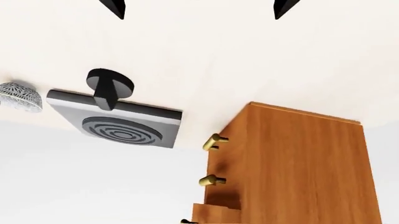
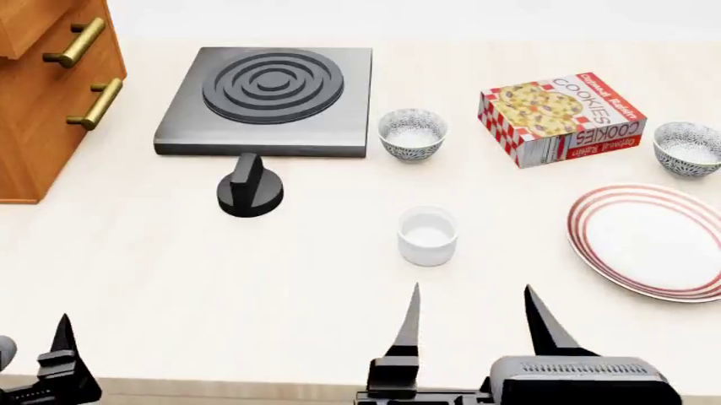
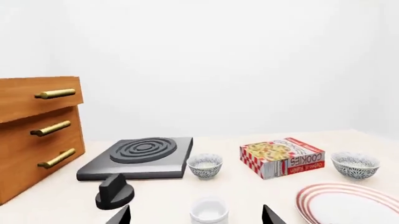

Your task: Pick the akita bowl next to the plate and place it on the plate.

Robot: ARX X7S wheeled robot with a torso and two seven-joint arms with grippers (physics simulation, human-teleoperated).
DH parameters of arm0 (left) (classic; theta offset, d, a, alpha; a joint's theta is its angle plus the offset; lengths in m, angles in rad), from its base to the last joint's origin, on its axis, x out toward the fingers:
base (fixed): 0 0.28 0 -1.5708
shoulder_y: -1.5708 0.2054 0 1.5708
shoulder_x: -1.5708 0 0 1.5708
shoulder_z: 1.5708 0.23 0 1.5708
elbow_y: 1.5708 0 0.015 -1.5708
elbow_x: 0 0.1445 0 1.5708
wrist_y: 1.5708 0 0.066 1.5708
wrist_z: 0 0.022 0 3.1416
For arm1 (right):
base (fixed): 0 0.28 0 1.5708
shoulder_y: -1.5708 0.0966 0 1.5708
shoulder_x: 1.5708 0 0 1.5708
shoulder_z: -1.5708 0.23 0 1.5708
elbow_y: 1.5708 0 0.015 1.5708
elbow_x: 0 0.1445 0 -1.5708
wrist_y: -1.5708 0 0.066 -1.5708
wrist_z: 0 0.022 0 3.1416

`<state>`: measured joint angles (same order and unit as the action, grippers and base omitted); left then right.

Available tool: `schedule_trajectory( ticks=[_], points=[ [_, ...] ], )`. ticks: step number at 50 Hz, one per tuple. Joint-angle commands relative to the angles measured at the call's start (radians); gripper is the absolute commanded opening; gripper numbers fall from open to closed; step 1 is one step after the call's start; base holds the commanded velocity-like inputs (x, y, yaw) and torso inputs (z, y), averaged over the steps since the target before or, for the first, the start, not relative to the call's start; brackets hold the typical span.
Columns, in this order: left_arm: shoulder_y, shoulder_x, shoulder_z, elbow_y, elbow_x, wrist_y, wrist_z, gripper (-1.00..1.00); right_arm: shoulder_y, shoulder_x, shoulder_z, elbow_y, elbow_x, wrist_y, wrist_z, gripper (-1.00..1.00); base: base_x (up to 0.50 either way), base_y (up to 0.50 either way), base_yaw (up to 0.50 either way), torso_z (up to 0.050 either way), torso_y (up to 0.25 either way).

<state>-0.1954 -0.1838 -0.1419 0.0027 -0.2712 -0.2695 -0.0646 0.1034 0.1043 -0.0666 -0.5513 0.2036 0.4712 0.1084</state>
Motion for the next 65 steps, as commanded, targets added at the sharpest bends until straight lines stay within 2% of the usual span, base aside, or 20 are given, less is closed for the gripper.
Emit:
schedule_trajectory(
  ticks=[1,19,65],
  points=[
    [-0.022,-0.015,-0.064,-0.115,-0.027,0.047,-0.004,1.0,0.091,0.02,0.03,-0.188,0.091,0.163,0.017,1.0,0.0,0.0,0.0,0.0,0.0],
    [-0.022,-0.009,-0.065,-0.132,-0.041,0.098,0.0,1.0,0.099,0.02,0.084,-0.169,0.16,0.162,0.042,1.0,0.0,-0.05,0.0,0.0,0.0],
    [-0.014,-0.025,-0.032,-0.134,-0.03,0.124,-0.02,1.0,0.093,0.059,0.083,-0.161,0.21,0.147,0.089,1.0,0.0,-0.33,0.0,0.0,0.0]
  ],
)
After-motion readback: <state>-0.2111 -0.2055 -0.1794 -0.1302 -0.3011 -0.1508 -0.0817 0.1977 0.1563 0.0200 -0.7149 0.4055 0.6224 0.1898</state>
